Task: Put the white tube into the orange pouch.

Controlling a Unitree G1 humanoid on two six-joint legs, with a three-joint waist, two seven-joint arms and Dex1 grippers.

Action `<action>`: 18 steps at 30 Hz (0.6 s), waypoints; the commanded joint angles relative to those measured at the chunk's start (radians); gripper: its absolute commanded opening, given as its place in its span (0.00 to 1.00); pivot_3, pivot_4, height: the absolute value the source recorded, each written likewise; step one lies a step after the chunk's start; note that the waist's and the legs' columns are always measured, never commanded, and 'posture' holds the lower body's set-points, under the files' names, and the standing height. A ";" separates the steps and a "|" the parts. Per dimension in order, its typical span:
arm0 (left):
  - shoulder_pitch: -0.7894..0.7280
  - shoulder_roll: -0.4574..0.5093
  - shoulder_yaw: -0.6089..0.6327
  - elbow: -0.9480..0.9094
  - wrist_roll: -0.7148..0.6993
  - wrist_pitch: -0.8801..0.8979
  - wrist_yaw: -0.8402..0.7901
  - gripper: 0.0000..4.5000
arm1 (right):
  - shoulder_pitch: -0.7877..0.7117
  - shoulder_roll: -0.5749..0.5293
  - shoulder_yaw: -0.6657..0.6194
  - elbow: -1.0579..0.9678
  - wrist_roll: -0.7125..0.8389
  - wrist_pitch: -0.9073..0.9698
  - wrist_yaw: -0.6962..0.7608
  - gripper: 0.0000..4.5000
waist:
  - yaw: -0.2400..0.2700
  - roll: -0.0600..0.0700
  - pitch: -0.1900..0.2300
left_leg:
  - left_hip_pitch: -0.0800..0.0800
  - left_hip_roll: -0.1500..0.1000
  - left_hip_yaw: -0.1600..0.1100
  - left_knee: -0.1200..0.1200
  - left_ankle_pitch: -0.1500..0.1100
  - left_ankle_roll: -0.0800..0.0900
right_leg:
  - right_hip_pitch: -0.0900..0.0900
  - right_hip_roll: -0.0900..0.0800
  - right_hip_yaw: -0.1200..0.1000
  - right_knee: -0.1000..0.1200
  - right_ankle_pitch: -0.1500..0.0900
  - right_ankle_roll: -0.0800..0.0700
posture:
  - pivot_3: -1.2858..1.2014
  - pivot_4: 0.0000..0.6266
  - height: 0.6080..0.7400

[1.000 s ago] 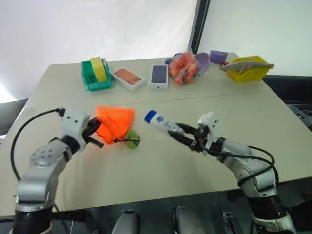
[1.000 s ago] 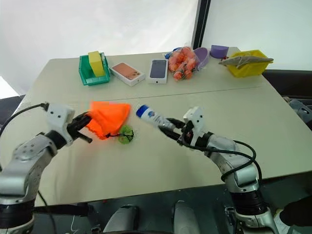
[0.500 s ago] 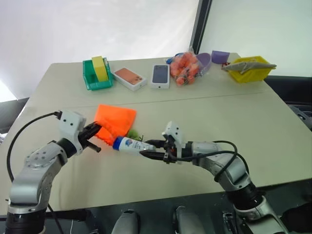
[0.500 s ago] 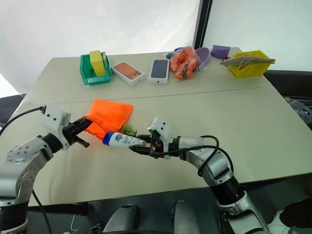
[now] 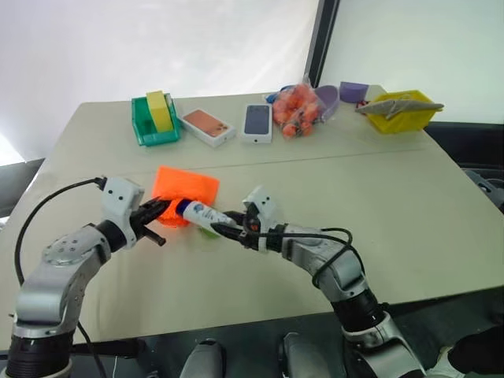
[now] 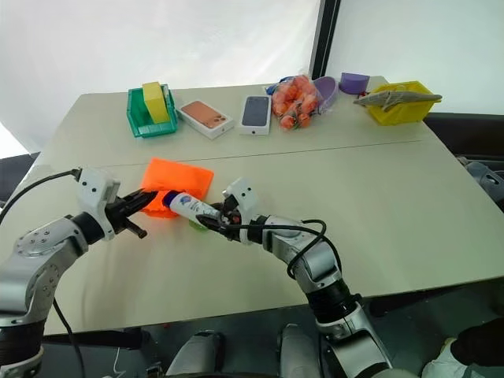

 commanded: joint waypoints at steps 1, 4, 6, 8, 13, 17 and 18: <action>0.012 0.003 -0.018 -0.084 -0.034 0.016 -0.011 0.00 | -0.035 0.039 -0.040 -0.004 -0.009 -0.016 -0.058 0.33 | 0.000 0.000 0.000 | 0.000 0.000 0.000 0.000 0.000 0.000 | 0.000 0.000 0.000 0.000 0.000 0.000 | 0.52 0.24 1.00; 0.010 -0.018 -0.054 -0.121 -0.051 0.035 0.003 0.00 | -0.061 0.060 -0.024 0.018 -0.033 -0.007 -0.083 0.33 | 0.001 0.000 0.000 | 0.000 0.000 0.000 0.000 0.000 0.000 | 0.000 0.000 0.000 0.000 0.000 0.000 | 0.52 0.24 1.00; 0.000 -0.037 -0.078 -0.140 -0.060 0.048 0.017 0.00 | -0.085 0.079 -0.015 0.045 -0.051 -0.008 -0.102 0.33 | 0.000 0.000 0.000 | 0.000 0.000 0.000 0.000 0.000 0.000 | 0.000 0.000 0.000 0.000 0.000 0.000 | 0.52 0.24 1.00; -0.008 -0.052 -0.096 -0.155 -0.069 0.059 0.027 0.00 | -0.114 0.100 -0.007 0.079 -0.071 -0.007 -0.120 0.33 | -0.001 0.000 0.000 | 0.000 0.000 0.000 0.000 0.000 0.000 | 0.000 0.000 0.000 0.000 0.000 -0.001 | 0.52 0.24 1.00; -0.008 -0.055 -0.103 -0.166 -0.078 0.067 0.029 0.00 | -0.196 0.109 0.090 0.179 -0.173 -0.043 -0.107 0.33 | -0.008 0.000 0.000 | 0.000 0.000 0.000 -0.001 0.000 0.000 | -0.001 0.001 0.000 0.001 0.001 -0.001 | 0.52 0.24 1.00; 0.006 -0.043 -0.076 -0.158 -0.074 0.060 0.031 0.00 | -0.203 0.095 0.134 0.203 -0.237 -0.087 -0.093 0.33 | -0.016 0.000 0.000 | 0.000 0.000 0.000 -0.001 0.000 0.000 | -0.001 0.000 0.000 0.001 0.001 -0.001 | 0.52 0.24 1.00; 0.013 -0.039 -0.068 -0.154 -0.071 0.056 0.032 0.00 | -0.195 0.082 0.131 0.189 -0.239 -0.088 -0.082 0.33 | -0.018 0.000 0.000 | 0.000 0.000 0.000 -0.001 0.000 0.000 | -0.001 0.000 0.000 0.001 0.001 -0.001 | 0.52 0.24 1.00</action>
